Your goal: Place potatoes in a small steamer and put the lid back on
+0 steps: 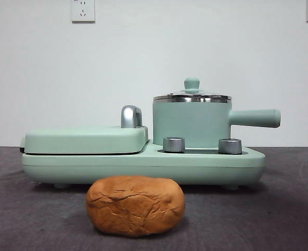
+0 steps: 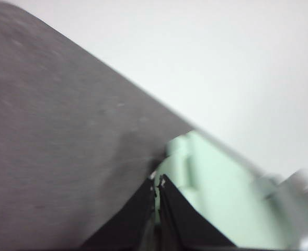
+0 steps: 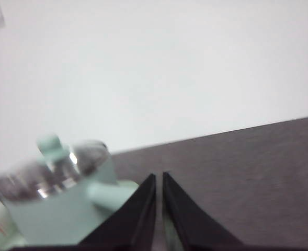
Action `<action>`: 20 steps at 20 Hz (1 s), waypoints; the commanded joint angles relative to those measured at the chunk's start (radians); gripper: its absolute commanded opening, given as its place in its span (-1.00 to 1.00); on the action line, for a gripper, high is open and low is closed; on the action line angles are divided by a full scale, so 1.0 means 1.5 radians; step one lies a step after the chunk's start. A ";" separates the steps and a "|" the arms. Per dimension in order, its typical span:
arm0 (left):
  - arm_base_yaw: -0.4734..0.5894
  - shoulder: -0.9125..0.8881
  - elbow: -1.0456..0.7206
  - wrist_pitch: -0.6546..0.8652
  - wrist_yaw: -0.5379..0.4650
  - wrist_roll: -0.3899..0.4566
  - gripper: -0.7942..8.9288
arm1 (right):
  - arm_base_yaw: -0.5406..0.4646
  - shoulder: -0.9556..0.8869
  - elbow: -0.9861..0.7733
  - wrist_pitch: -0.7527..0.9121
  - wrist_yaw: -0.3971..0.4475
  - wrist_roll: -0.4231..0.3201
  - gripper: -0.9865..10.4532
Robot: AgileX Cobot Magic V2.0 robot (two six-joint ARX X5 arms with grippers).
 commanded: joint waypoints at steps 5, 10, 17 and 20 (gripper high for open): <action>0.000 0.000 -0.013 0.212 0.061 -0.129 -0.82 | 0.000 0.000 0.000 0.090 -0.048 0.203 -0.80; 0.000 0.000 0.017 0.330 0.089 -0.135 -0.82 | 0.000 0.001 0.047 0.105 -0.096 0.226 -0.80; 0.000 0.028 0.179 0.121 0.105 -0.100 -0.82 | 0.000 0.046 0.220 -0.073 -0.131 0.194 -0.80; 0.000 0.072 0.263 0.015 0.111 -0.020 -0.82 | 0.000 0.097 0.291 -0.110 -0.169 0.131 -0.80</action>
